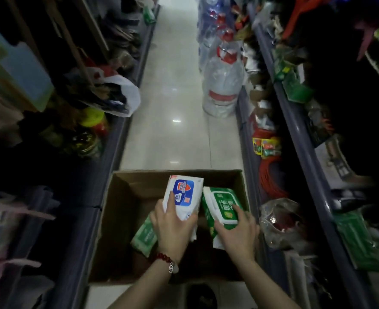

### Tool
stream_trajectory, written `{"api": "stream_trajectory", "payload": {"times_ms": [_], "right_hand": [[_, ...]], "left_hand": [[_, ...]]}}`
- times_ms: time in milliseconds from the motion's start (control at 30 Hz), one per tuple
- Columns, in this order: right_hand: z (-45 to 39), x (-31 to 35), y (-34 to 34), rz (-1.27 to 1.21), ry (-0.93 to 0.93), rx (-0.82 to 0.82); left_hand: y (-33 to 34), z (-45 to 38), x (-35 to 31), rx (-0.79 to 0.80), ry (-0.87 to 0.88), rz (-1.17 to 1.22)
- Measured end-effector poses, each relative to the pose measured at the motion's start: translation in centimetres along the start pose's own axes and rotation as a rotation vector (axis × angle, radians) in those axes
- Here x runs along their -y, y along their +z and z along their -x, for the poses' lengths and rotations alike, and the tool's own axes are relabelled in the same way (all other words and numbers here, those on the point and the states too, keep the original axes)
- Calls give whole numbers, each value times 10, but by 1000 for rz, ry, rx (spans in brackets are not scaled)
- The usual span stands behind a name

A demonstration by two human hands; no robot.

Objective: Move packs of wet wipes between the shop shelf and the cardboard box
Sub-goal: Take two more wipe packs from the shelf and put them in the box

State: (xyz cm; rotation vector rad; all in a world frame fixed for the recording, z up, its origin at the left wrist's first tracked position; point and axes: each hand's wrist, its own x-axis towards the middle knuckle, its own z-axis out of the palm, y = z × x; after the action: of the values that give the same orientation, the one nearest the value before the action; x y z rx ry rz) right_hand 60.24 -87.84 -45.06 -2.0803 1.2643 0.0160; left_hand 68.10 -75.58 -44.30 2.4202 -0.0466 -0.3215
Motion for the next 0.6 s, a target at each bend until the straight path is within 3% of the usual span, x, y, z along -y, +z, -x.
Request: {"api": "stream_trajectory", "payload": {"times_ms": [300, 600], "right_hand": [[-79, -48, 93, 246, 77, -6], [-130, -100, 169, 305, 32, 111]], "left_hand": [[145, -46, 48, 75, -106, 12], [228, -85, 116, 97, -143, -28]]}}
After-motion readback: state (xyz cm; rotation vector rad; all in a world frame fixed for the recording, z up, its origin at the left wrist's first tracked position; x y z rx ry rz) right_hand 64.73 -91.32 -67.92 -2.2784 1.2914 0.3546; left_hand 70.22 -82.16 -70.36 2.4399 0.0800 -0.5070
